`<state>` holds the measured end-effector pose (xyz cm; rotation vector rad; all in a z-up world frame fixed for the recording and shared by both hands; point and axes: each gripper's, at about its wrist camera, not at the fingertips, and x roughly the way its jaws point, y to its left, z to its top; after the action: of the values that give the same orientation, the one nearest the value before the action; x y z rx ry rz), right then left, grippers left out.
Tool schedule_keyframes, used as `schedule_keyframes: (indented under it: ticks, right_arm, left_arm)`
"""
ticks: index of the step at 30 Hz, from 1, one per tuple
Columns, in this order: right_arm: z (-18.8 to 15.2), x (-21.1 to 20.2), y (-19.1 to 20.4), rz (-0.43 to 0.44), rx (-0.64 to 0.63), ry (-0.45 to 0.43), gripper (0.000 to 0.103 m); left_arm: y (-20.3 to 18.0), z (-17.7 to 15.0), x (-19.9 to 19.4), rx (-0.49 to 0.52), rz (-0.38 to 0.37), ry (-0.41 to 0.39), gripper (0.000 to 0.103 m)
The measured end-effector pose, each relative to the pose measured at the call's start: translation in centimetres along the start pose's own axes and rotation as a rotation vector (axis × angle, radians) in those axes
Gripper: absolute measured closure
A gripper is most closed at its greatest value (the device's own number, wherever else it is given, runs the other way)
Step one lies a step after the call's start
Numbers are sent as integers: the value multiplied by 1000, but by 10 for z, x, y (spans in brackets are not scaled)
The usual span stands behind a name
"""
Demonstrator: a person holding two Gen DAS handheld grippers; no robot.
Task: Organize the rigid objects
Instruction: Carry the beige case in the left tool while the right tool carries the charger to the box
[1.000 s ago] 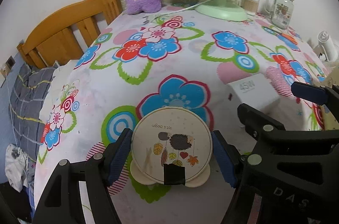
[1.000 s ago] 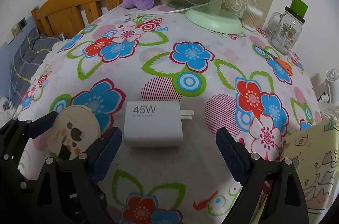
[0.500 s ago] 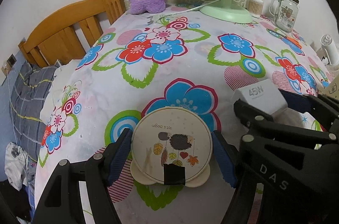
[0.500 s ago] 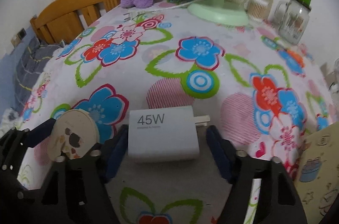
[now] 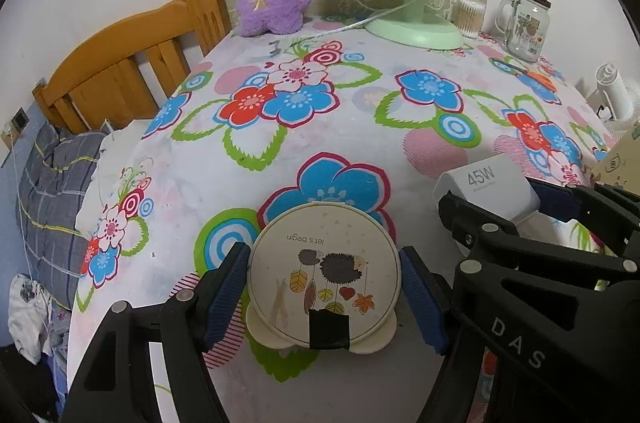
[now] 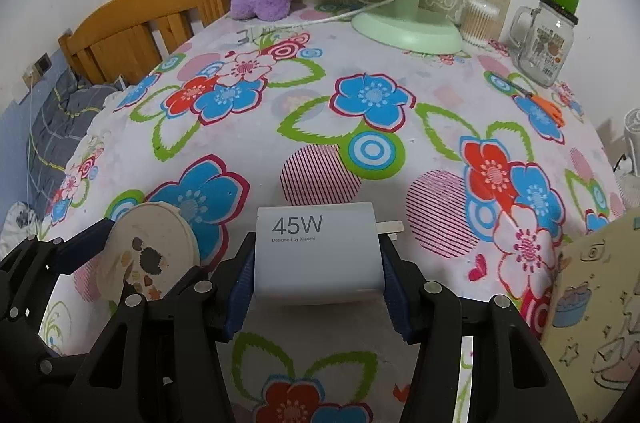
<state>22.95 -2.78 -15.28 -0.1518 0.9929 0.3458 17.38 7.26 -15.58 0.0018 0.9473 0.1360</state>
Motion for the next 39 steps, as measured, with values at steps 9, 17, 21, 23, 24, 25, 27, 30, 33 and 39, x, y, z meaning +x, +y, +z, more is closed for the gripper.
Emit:
schedule_keyframes:
  ticks: [9, 17, 21, 23, 24, 25, 27, 30, 33, 39]
  right_arm:
    - [-6, -28, -3, -11, 14, -40, 44]
    - [-15, -60, -4, -23, 19, -84, 44]
    - [-21, -76, -5, -28, 24, -106, 44]
    - [-25, -84, -6, -33, 25, -116, 44]
    - [-26, -88, -7, -34, 26, -120, 44]
    - [-28, -92, -7, -35, 26, -124, 44]
    - [-31, -99, -7, -38, 25, -132, 44]
    - [-37, -111, -9, -43, 25, -147, 44]
    - [-42, -122, -9, -44, 30, -159, 44]
    - [-51, -145, -13, -50, 43, -183, 44]
  left_arm:
    - [-6, -4, -26, 3, -13, -40, 27]
    - [-12, -10, -53, 7, -24, -80, 27]
    - [-17, -13, -68, 14, -26, -102, 27]
    - [-19, -15, -74, 17, -29, -109, 27]
    - [-21, -16, -77, 17, -30, -114, 27]
    - [-22, -17, -81, 17, -32, -119, 27]
    - [-25, -20, -88, 18, -35, -128, 27]
    - [-28, -23, -97, 20, -40, -139, 27]
    - [-31, -27, -108, 22, -43, -153, 27]
    - [-36, -31, -127, 27, -51, -177, 27]
